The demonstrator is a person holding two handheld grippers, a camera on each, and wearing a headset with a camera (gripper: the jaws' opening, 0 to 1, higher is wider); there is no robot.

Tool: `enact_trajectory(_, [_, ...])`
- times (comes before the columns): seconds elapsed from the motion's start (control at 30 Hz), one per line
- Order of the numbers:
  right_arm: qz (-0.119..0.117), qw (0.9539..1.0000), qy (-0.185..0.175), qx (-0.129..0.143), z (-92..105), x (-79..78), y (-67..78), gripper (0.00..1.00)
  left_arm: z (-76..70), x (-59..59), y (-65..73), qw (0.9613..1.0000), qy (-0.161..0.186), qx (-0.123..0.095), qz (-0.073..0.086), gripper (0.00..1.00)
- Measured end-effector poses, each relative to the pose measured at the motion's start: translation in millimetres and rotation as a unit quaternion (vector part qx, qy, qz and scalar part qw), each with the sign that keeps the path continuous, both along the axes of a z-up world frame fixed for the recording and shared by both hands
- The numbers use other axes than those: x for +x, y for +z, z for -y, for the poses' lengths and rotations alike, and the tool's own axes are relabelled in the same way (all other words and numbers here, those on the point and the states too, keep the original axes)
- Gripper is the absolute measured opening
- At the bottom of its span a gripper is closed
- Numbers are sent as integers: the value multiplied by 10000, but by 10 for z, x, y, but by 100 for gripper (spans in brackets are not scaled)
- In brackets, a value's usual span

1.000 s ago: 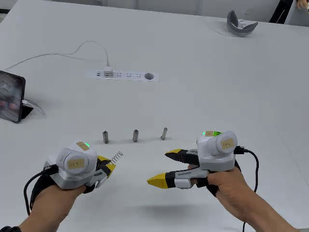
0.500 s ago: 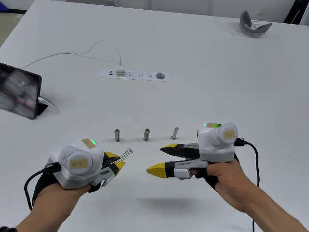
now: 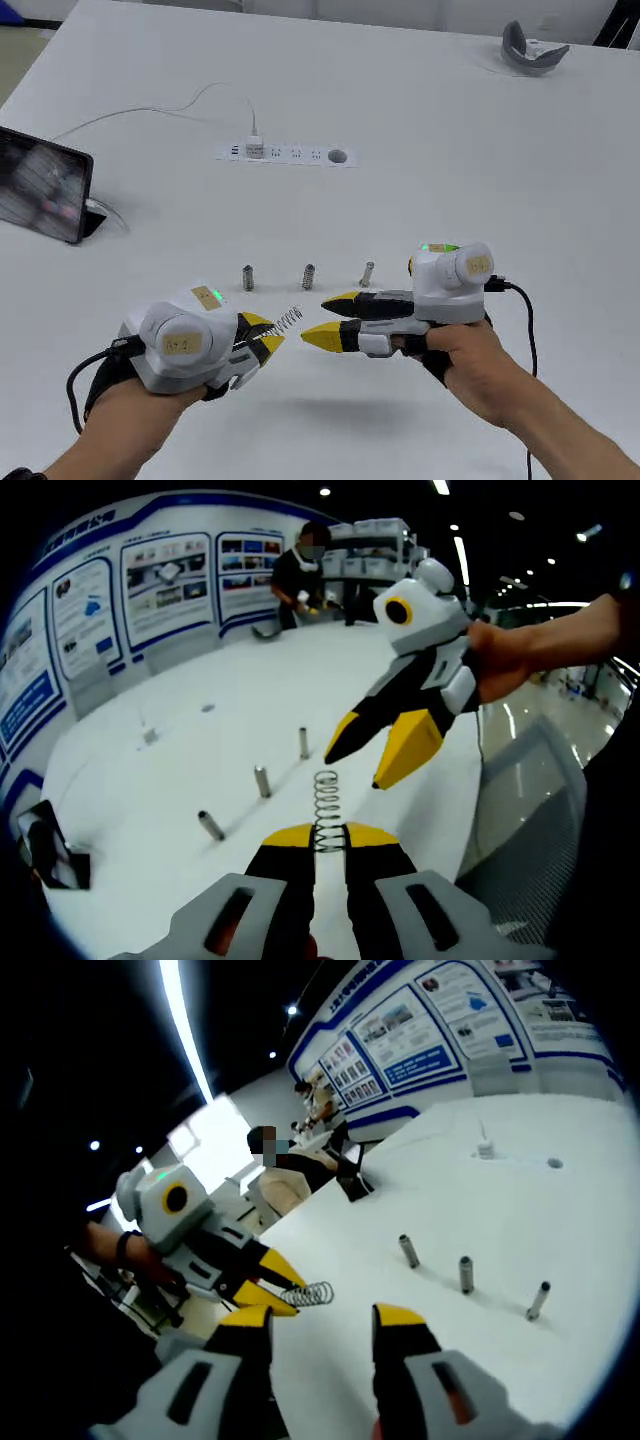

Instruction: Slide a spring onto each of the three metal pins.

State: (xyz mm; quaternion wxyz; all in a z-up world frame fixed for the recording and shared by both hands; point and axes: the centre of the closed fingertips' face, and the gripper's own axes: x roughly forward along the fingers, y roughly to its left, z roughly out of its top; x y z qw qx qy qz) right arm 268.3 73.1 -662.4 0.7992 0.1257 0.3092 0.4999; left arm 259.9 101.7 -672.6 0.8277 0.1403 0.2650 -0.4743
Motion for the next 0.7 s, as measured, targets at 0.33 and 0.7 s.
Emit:
enact_trajectory(0.33, [-258,9989,128,361,-82,-52,83,28,158,-88,87,9995,-290,-75,84,10])
enact_trajectory(0.7, [-84,9989,162,424,-34,-37,172,16,207,-75,153,9986,-488,-93,156,10])
